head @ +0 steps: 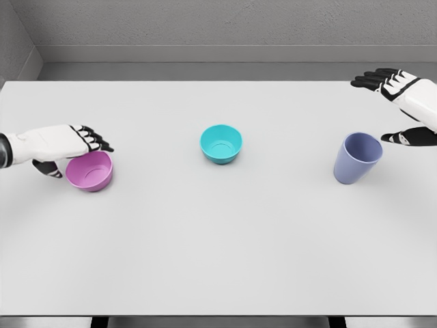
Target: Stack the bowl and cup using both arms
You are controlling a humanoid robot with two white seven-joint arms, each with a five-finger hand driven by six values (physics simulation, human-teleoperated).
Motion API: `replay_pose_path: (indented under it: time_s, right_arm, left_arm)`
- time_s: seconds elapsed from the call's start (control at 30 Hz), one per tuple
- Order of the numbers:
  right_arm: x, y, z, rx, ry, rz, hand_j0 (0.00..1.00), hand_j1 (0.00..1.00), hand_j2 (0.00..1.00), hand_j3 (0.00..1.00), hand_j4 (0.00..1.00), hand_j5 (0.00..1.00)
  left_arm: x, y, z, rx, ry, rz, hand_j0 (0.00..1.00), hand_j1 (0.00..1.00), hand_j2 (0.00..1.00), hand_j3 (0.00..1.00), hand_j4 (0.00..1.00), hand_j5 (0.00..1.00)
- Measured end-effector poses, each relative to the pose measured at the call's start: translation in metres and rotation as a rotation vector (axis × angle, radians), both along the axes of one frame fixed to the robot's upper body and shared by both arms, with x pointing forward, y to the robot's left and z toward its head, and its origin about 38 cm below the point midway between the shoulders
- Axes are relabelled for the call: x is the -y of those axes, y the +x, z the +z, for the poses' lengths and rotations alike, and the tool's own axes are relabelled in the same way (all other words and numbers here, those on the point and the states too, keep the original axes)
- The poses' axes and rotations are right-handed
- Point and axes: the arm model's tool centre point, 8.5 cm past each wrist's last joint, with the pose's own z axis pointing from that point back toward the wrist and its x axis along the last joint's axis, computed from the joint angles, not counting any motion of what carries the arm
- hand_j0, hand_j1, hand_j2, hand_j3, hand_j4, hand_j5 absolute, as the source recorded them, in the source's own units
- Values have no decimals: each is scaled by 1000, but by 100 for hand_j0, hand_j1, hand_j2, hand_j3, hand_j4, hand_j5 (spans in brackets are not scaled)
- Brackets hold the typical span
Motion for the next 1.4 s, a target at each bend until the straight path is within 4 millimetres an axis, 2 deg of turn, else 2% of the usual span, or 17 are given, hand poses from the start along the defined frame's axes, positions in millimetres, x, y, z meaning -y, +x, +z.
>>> replay_pose_path:
  time_s: [0.23,0.77,1.4]
  right_arm:
    - [-1,0,0,1,1,2,100,100,100,100,100,100]
    - [-2,-1,1,2,2,6,100,100,100,100,100,100]
    - [-2,-1,1,3,2,7,100,100,100,100,100,100]
  left_arm:
    - [5,-4,-8,-16,6,-17,100,100,100,100,100,100]
    - [16,-6,-1,-1,-19,-49,100,100,100,100,100,100]
    - [17,-8,-3,-8,-12,-55,98,98,98,98,98,98]
